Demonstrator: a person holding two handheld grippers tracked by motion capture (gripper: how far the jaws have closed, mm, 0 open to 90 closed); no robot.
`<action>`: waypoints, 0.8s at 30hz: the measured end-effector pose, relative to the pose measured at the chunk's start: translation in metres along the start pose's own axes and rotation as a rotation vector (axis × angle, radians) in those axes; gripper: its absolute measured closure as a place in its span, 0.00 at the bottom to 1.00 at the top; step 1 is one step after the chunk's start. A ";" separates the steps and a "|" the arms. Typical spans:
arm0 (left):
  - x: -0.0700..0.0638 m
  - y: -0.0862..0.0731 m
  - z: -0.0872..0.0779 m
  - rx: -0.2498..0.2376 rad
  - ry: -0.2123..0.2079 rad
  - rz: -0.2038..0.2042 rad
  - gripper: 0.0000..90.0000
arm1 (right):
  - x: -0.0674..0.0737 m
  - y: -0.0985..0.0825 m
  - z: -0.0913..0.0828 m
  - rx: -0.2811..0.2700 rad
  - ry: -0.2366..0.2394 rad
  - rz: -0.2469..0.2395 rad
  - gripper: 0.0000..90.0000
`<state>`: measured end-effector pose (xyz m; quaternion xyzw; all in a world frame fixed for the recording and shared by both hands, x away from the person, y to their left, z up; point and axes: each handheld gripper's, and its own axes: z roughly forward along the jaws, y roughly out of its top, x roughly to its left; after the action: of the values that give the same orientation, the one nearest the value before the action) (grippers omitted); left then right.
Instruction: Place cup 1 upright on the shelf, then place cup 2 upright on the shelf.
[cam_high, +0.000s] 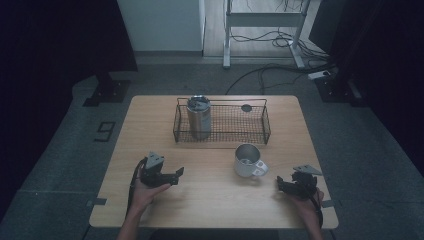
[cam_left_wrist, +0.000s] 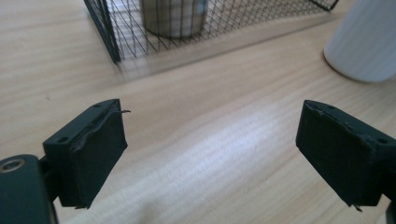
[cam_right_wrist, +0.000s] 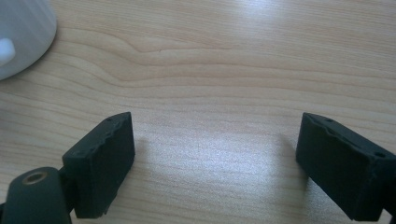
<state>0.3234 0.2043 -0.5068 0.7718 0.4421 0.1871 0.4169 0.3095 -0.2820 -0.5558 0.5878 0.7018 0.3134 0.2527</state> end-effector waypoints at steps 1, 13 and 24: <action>-0.001 -0.002 0.001 0.007 -0.001 0.001 0.09 | 0.000 0.000 0.000 0.000 0.000 0.000 0.13; -0.003 -0.010 0.004 0.032 -0.003 0.011 0.10 | 0.000 0.000 0.000 0.001 -0.001 0.001 0.13; -0.009 -0.010 0.008 0.036 -0.020 0.026 0.10 | -0.004 -0.002 -0.005 -0.043 0.006 0.017 0.14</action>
<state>0.3186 0.1959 -0.5187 0.7867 0.4313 0.1769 0.4047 0.3053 -0.2867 -0.5537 0.5873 0.6907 0.3322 0.2603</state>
